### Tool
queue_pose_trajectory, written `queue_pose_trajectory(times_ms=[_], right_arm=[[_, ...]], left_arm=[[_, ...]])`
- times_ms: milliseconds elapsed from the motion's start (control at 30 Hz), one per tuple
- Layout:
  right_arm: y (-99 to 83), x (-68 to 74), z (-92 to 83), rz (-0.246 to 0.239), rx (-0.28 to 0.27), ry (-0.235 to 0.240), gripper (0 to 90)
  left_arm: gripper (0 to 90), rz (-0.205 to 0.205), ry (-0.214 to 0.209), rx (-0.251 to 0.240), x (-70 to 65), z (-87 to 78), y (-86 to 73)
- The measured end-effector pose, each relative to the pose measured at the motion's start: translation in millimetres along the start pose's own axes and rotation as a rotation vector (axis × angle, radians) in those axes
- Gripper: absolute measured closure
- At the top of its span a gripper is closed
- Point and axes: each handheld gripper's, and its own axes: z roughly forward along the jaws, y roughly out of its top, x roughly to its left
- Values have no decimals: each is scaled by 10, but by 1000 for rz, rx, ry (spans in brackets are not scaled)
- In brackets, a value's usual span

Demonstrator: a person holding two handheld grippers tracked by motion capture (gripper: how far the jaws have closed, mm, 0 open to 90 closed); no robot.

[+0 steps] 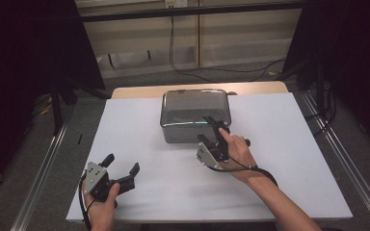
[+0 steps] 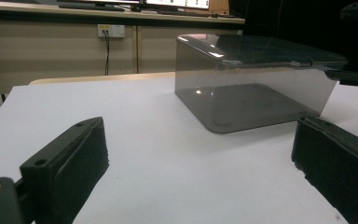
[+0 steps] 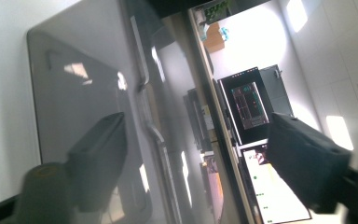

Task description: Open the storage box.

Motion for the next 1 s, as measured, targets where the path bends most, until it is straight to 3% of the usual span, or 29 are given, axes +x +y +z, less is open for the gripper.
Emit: queue_pose_trajectory(times_ms=[200, 300, 633, 1000], right_arm=[[27, 58, 59, -58, 22, 8, 317], [53, 97, 90, -98, 54, 12, 405], [39, 159, 154, -123, 80, 35, 583], [72, 202, 178, -157, 79, 34, 706]], left_arm=[[34, 0, -7, -10, 0, -5, 5], [34, 0, -8, -8, 0, -4, 2], [34, -1, -5, -5, 2, 1, -2], [34, 6, -11, 1, -5, 6, -5]])
